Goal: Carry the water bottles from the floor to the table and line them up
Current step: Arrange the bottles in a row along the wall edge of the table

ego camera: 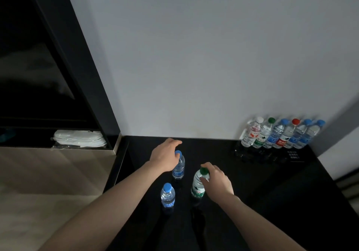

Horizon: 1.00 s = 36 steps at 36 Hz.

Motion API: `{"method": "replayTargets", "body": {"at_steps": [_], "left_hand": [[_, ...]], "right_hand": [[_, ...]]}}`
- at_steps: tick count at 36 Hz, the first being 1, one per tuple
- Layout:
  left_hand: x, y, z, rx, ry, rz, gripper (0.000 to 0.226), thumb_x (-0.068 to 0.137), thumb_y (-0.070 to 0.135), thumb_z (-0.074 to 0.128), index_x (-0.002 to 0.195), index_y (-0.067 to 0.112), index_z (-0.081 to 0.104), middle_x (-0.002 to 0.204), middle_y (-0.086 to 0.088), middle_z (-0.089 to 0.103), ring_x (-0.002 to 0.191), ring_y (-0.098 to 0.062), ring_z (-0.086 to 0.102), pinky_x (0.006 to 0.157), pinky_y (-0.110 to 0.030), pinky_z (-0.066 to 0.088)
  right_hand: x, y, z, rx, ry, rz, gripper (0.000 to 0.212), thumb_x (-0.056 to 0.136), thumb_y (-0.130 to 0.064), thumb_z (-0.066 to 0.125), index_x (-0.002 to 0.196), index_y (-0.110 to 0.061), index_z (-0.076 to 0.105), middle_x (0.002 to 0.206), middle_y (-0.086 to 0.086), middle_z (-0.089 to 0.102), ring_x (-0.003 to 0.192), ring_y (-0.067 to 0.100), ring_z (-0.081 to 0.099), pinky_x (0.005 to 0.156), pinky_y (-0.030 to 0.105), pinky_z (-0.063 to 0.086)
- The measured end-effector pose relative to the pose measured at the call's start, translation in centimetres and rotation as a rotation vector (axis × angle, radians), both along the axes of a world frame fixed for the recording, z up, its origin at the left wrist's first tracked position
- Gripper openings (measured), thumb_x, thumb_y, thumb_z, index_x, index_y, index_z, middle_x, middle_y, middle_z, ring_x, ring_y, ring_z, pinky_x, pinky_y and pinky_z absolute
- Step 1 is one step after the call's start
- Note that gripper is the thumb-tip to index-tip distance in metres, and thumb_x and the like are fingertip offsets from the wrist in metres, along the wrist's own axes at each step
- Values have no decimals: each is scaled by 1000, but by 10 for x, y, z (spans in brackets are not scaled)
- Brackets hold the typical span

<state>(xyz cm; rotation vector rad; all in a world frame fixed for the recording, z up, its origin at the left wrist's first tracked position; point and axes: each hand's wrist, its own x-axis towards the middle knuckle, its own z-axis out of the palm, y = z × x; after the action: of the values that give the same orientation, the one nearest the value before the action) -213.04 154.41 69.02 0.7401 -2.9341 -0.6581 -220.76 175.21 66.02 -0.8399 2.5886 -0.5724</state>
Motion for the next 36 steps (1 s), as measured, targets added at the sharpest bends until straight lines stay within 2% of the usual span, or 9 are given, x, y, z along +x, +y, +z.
{"method": "replayTargets", "body": {"at_steps": [4, 6, 13, 18, 22, 25, 27, 31, 36], "left_hand": [[-9, 1, -17, -1, -97, -28, 46, 101, 27, 53, 147, 31, 46, 149, 6, 47, 127, -22, 55, 99, -36, 48], [-9, 1, -26, -8, -114, -19, 45, 101, 24, 52, 145, 32, 48, 144, 5, 53, 125, -21, 56, 96, -35, 49], [-7, -1, -40, 1, -84, 44, 38, 98, 27, 61, 136, 32, 58, 127, 1, 66, 109, -22, 65, 81, -31, 50], [-3, -5, -43, 32, -87, 51, 36, 96, 16, 62, 128, 33, 64, 116, 3, 70, 98, -19, 67, 71, -27, 49], [-2, -9, -41, 62, -105, -44, 49, 91, 1, 60, 129, 32, 63, 129, 4, 64, 109, -19, 64, 82, -29, 53], [-1, -11, -43, 62, -103, -88, 50, 93, 2, 60, 134, 30, 59, 136, 3, 59, 116, -19, 61, 92, -33, 53], [0, -11, -45, 72, -93, -96, 51, 95, 5, 60, 139, 30, 55, 139, 2, 57, 119, -19, 59, 94, -32, 52], [0, -12, -46, 89, -67, -108, 47, 98, 17, 60, 142, 31, 51, 141, 3, 57, 122, -19, 59, 96, -32, 51], [-3, -10, -45, 76, -59, -87, 41, 98, 29, 62, 138, 30, 54, 133, 5, 62, 114, -18, 62, 91, -32, 53]], "right_hand": [[-3, 3, -6, -9, -4, -69, 24, 91, -33, 65, 113, -32, 54, 102, -8, 60, 87, 20, 61, 74, 35, 51], [-4, 7, -11, -19, -22, -92, 22, 92, -31, 65, 112, -31, 56, 102, -6, 63, 88, 21, 61, 75, 35, 52], [-6, 12, -21, -35, -50, -110, 37, 95, -20, 59, 129, -36, 57, 118, -8, 65, 102, 18, 62, 80, 32, 50], [-4, 9, -24, -24, -30, -24, 53, 96, -8, 51, 141, -36, 50, 145, -15, 49, 126, 17, 51, 93, 30, 48], [4, 3, -28, 15, -18, 44, 66, 93, -2, 46, 146, -41, 42, 154, -18, 36, 130, 18, 42, 98, 31, 47], [10, 0, -32, 10, -28, 40, 70, 92, -1, 48, 147, -43, 38, 155, -14, 36, 132, 18, 41, 99, 31, 46], [11, 1, -34, 1, -33, 16, 68, 93, -3, 50, 148, -43, 38, 152, -12, 37, 132, 17, 42, 99, 31, 46], [10, 7, -37, -17, -22, -1, 53, 100, -20, 50, 147, -44, 38, 141, -10, 41, 123, 15, 47, 91, 30, 49], [11, 10, -38, -19, 2, -14, 49, 102, -29, 49, 146, -45, 38, 130, -11, 43, 112, 14, 49, 82, 27, 47]]}}
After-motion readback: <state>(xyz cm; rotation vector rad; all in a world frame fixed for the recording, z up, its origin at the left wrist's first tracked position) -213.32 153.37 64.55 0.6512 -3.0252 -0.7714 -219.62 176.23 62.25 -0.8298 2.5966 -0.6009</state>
